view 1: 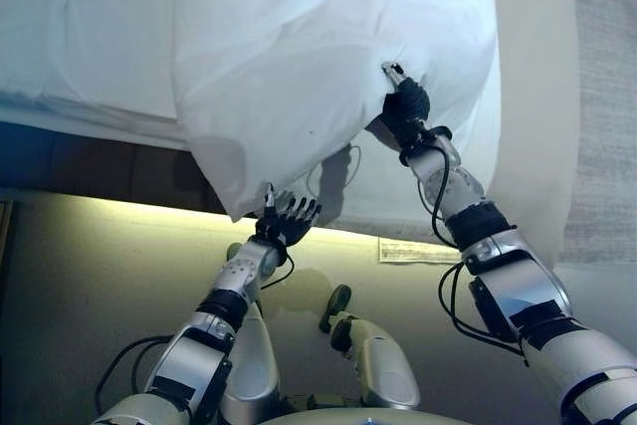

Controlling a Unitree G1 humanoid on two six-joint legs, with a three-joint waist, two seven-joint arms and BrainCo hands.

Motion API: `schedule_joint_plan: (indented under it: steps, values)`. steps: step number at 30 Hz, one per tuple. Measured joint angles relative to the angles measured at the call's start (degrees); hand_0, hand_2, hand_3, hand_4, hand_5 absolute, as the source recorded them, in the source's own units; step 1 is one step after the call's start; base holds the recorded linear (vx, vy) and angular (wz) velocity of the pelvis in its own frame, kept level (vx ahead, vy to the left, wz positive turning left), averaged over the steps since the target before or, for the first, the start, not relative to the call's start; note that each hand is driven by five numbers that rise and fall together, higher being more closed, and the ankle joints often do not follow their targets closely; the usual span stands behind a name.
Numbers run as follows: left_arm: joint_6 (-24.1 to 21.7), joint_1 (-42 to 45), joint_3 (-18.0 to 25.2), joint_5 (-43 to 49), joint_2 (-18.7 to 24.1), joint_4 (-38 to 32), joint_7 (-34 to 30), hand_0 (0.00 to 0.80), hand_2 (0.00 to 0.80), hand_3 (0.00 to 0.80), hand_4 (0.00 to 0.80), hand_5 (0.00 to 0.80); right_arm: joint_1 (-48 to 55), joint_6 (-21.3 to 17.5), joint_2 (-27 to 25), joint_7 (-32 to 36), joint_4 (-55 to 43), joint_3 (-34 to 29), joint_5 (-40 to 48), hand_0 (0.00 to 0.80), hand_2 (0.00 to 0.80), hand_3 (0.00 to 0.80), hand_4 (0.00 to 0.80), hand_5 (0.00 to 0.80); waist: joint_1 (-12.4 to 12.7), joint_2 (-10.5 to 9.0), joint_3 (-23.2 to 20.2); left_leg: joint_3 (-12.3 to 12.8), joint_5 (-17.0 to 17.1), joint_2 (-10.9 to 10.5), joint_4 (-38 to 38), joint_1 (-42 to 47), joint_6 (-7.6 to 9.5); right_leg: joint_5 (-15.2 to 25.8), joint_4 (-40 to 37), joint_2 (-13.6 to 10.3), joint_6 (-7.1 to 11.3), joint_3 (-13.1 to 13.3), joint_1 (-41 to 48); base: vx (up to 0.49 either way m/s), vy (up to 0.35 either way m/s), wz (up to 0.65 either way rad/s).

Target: Make the bed neatly

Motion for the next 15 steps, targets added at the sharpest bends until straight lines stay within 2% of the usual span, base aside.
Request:
schedule_joint_plan:
  steps: [7, 10, 15]
  values:
    - [-2.70, -3.90, 0.48, -0.02, -0.58, -0.24, -1.78, 0.000, 0.000, 0.000, 0.000, 0.000, 4.78, 1.66, 1.27, -1.01, -6.30, 0.22, -0.33, 0.800, 0.800, 0.800, 0.800, 0.800, -2.14, -0.10, 0.05, 0.54, 0.00, 0.15, 0.13, 0.07, 0.01, 0.06, 0.06, 0.04, -0.02, 0.69, -0.38, -0.002, 0.008, -0.04]
    - [-4.33, -5.46, 2.60, -0.03, -0.49, -0.33, -2.45, 0.000, 0.000, 0.000, 0.000, 0.000, 5.56, 2.82, 1.69, -1.01, -7.73, 1.19, -1.41, 0.800, 0.800, 0.800, 0.800, 0.800, -2.81, -1.00, 0.54, 1.70, -0.14, 0.35, 0.13, 1.05, -0.08, 0.06, 0.37, 0.06, -0.03, 1.77, -0.37, -0.012, 0.007, -0.15]
    - [-7.14, -7.92, 4.54, -0.03, -0.64, -0.35, -4.62, 0.000, 0.000, 0.000, 0.000, 0.000, 6.24, 4.01, 1.54, -0.98, -9.48, 1.30, -1.77, 0.800, 0.800, 0.800, 0.800, 0.800, -3.65, -1.53, 0.78, 1.80, -0.21, 0.49, 0.14, 1.22, -0.13, 0.09, 0.50, 0.14, -0.07, 1.98, -0.42, -0.004, 0.001, -0.03]
